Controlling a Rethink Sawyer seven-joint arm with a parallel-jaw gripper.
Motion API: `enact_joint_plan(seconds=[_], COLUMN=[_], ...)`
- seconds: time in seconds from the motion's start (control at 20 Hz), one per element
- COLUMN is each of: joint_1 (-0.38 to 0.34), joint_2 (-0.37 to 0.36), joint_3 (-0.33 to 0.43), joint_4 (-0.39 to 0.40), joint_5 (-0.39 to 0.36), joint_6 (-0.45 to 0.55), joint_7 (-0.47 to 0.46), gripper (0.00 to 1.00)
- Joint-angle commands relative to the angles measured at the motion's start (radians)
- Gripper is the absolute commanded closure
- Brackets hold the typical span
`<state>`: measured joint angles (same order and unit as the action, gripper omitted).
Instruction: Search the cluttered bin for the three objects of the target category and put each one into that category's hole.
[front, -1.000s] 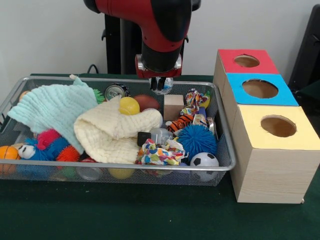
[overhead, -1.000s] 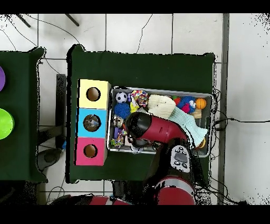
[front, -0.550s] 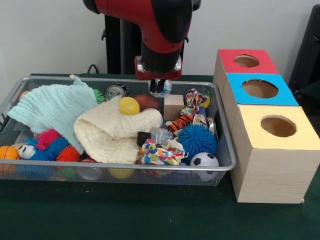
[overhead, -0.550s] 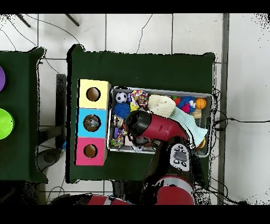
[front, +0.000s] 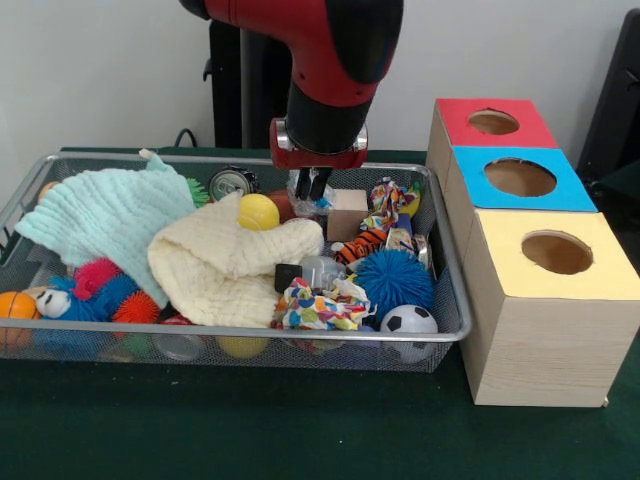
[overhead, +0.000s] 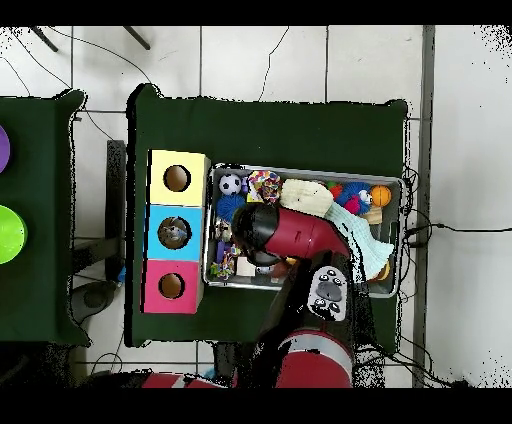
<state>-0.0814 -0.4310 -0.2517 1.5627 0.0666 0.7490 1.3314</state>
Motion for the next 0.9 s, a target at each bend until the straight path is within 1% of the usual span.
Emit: enact_joint_plan(seconds=[0.05,0.1,0.35,0.5,0.55,0.75,0.9], joint_1=[0.019,0.025,0.030,0.034,0.031,-0.005,-0.010], joint_2=[0.031,0.031,0.034,0.035,0.035,0.032,0.033], joint_3=[-0.013,-0.022,-0.052,-0.061,-0.056,-0.008,-0.001], joint_4=[-0.098,-0.102,-0.123,-0.118,-0.116,-0.076,-0.071], joint_5=[0.034,0.035,0.046,0.057,0.052,0.006,0.014], joint_6=[-0.133,-0.131,-0.188,-0.227,-0.227,-0.233,-0.198], joint_7=[0.316,0.320,0.352,0.380,0.368,0.265,0.263], gripper=[1.00,1.00,1.00,1.00,1.00,1.00,1.00])
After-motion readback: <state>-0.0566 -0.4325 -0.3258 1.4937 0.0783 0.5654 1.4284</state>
